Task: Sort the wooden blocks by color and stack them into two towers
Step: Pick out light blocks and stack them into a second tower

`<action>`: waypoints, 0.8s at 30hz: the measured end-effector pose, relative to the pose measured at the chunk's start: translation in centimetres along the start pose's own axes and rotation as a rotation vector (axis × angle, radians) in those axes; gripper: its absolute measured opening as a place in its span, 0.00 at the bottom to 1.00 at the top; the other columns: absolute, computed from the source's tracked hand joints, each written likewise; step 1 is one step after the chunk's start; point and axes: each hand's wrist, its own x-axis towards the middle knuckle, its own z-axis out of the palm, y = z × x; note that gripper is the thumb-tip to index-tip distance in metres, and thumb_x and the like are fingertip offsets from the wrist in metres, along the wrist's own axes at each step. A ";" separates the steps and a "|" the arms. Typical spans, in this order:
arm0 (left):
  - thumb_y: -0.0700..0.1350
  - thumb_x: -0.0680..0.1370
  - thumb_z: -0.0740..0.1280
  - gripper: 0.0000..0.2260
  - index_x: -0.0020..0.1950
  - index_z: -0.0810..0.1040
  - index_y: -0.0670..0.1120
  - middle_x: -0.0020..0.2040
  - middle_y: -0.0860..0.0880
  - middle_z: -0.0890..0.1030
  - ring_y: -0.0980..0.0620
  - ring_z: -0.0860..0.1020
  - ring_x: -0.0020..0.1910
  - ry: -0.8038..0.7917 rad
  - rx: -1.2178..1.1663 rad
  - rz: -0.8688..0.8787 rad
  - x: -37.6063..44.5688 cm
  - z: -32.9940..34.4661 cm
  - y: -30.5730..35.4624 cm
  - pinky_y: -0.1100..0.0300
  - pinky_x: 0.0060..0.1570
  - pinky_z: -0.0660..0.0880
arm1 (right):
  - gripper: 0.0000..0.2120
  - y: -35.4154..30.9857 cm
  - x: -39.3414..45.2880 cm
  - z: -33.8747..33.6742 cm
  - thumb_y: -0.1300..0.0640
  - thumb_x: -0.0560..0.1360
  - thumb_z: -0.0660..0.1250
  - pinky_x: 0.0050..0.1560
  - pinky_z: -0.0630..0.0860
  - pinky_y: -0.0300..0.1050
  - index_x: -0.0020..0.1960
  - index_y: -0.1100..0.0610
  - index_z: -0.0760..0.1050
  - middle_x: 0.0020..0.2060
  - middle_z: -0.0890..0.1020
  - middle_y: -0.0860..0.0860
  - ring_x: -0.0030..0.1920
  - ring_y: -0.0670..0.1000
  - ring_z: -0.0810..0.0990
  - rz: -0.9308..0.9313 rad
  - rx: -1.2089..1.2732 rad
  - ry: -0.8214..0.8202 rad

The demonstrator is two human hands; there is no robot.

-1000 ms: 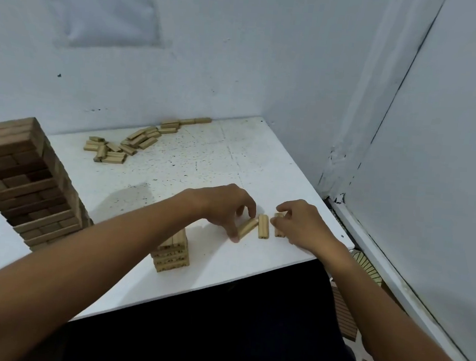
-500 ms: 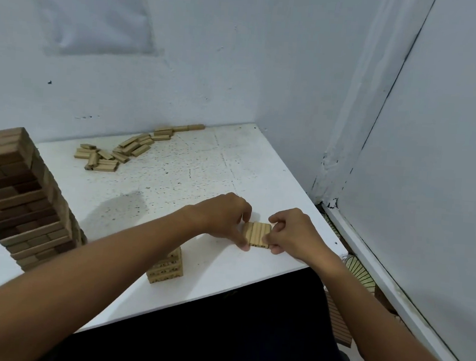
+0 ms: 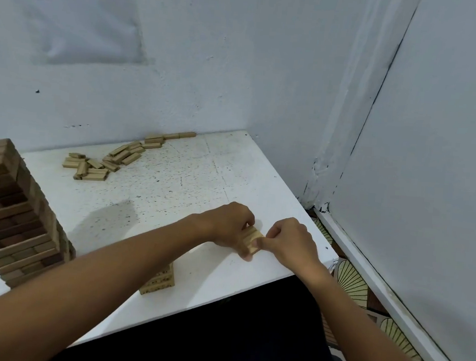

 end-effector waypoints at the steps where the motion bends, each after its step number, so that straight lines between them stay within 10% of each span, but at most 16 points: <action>1: 0.55 0.64 0.79 0.26 0.56 0.79 0.43 0.50 0.48 0.80 0.49 0.77 0.47 0.003 0.008 0.009 0.0 0.0 0.0 0.54 0.46 0.76 | 0.14 0.1 0.0 0.0 0.45 0.66 0.76 0.39 0.68 0.42 0.43 0.54 0.79 0.41 0.82 0.46 0.44 0.51 0.79 -0.003 0.006 0.003; 13: 0.39 0.69 0.76 0.41 0.77 0.59 0.50 0.71 0.48 0.70 0.50 0.68 0.68 0.083 -0.116 0.053 -0.2 0.0 0.5 0.64 0.59 0.66 | 0.05 1.5 -0.1 -0.8 0.53 0.71 0.72 0.40 0.73 0.43 0.37 0.51 0.81 0.35 0.82 0.48 0.41 0.52 0.81 -0.044 0.066 0.018; 19: 0.49 0.79 0.67 0.18 0.68 0.71 0.51 0.60 0.51 0.79 0.54 0.75 0.61 0.531 -0.754 -0.034 -1.9 -0.4 3.5 0.57 0.63 0.71 | 0.06 0.9 0.1 -2.3 0.61 0.76 0.66 0.40 0.72 0.42 0.46 0.55 0.81 0.35 0.80 0.48 0.36 0.48 0.77 -0.107 0.373 0.162; 24: 0.58 0.82 0.54 0.13 0.58 0.75 0.56 0.60 0.53 0.79 0.57 0.73 0.62 0.741 -1.278 -0.176 -2.4 3.1 5.0 0.58 0.61 0.66 | 0.08 0.0 -0.4 -1.2 0.56 0.82 0.60 0.56 0.77 0.47 0.58 0.53 0.76 0.55 0.80 0.50 0.57 0.50 0.79 -0.131 0.804 0.137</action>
